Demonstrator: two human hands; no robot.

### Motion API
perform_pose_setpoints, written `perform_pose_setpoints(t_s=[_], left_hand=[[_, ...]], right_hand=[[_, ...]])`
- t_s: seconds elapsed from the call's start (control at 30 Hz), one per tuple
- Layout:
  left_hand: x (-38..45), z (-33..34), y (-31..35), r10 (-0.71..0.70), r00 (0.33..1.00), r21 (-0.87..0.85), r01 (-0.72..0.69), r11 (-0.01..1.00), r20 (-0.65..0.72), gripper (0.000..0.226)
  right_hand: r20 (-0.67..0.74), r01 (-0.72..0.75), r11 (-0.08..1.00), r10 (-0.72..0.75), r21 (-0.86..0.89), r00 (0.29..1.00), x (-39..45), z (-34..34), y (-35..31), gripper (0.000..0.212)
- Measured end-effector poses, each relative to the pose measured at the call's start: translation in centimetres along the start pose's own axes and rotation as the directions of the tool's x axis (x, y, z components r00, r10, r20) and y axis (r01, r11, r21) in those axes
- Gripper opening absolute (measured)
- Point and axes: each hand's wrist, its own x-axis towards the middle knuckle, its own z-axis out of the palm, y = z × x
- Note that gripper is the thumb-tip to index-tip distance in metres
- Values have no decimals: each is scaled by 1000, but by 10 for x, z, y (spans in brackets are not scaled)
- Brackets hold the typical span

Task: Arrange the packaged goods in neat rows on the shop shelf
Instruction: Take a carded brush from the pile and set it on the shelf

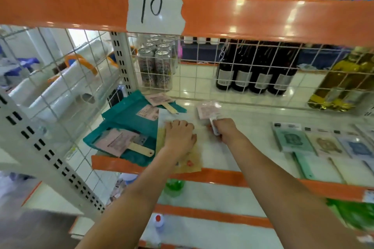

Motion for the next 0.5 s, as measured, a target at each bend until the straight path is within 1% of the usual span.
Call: perform_pose_setpoints(t_s=[0.03, 0.1, 0.17, 0.3, 0.5], left_hand=[[0, 2, 3, 1, 1000, -10, -1, 1000, 7, 38], [0, 3, 10, 4, 1000, -31, -4, 1000, 16, 38], [-1, 0, 18, 16, 1000, -35, -15, 999, 20, 39], [-1, -15, 40, 45, 999, -50, -45, 998, -8, 40], [-16, -31, 78, 59, 998, -105, -61, 993, -28, 42]], right_hand=[[-16, 2, 1000, -1, 32, 1000, -3, -6, 3, 21], [-25, 6, 991, -2, 134, 1000, -9, -17, 6, 12], [-15, 18, 979, -15, 203, 1000, -18, -30, 8, 12], [-6, 8, 983, -7, 181, 1000, -34, -58, 7, 22], [-43, 40, 991, -35, 129, 998, -64, -105, 20, 13]])
